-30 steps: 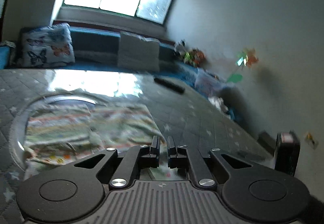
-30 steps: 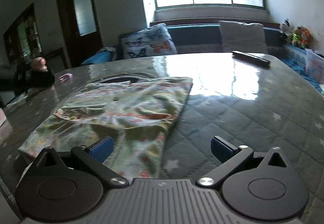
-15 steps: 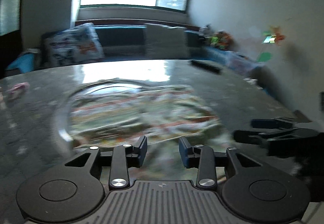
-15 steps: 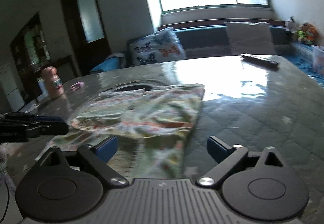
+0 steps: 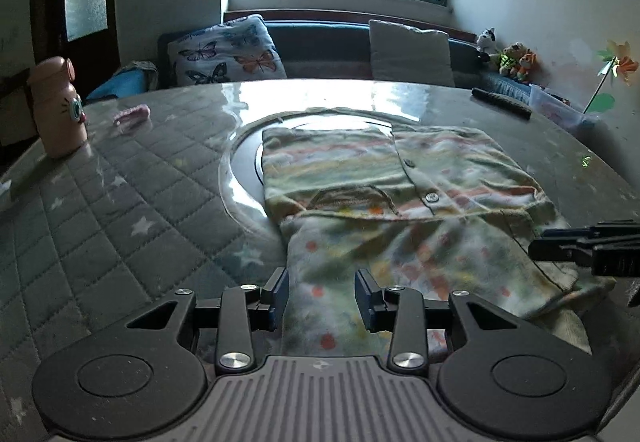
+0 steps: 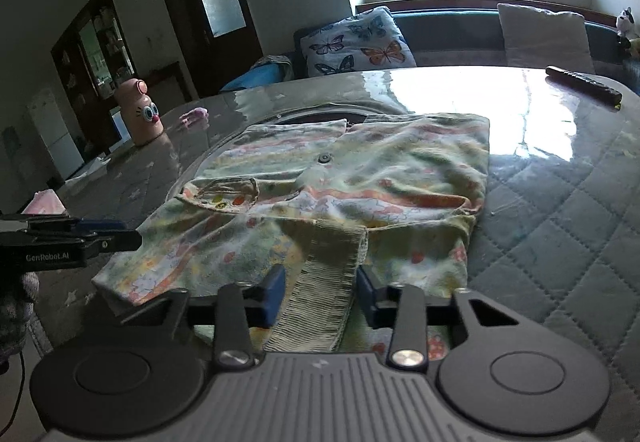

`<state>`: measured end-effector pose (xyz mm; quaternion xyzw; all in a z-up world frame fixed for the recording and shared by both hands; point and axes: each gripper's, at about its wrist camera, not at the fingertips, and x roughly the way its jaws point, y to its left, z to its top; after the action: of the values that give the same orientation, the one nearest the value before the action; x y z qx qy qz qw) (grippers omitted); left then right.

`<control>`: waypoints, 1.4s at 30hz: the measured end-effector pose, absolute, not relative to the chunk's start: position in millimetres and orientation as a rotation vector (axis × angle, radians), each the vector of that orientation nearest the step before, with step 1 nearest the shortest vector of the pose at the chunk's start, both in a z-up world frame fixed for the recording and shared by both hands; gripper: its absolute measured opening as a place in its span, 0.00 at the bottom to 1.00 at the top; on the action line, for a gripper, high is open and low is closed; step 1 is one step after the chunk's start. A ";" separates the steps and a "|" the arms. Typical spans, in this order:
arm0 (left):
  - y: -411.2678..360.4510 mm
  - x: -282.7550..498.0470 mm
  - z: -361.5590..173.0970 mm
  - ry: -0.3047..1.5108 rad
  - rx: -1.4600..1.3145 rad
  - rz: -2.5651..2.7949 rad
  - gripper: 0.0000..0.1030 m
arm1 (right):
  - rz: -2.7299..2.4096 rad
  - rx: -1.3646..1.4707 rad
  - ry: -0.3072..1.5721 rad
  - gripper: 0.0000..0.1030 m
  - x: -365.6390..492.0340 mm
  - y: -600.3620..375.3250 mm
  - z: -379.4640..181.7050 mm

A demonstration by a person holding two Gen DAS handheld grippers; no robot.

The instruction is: Fold clothes

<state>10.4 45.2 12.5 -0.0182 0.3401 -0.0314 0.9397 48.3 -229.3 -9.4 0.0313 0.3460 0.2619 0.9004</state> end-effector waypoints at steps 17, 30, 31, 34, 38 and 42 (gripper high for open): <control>43.1 9.4 15.3 0.685 -0.030 -0.102 0.38 | 0.480 0.063 0.692 0.06 50.8 -225.4 -7.4; 48.0 43.6 12.6 0.687 0.004 -0.082 0.22 | 0.437 0.040 0.721 0.07 50.2 -226.1 -9.7; 47.6 45.9 12.9 0.687 0.007 -0.083 0.22 | 0.440 0.033 0.716 0.09 50.0 -226.2 -7.1; 46.5 53.0 14.3 0.676 0.010 -0.093 0.22 | 0.444 0.038 0.688 0.10 51.9 -229.5 1.7; 43.9 66.9 8.4 0.689 0.012 -0.096 0.22 | 0.464 0.043 0.669 0.10 61.0 -227.9 6.0; 42.2 73.5 0.4 0.701 0.032 -0.091 0.22 | 0.501 0.016 0.673 0.10 69.8 -218.5 0.5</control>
<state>73.5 42.2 0.4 0.0156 0.3433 -0.0445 0.9380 69.8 -218.5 0.5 0.0077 0.3267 0.2430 0.9133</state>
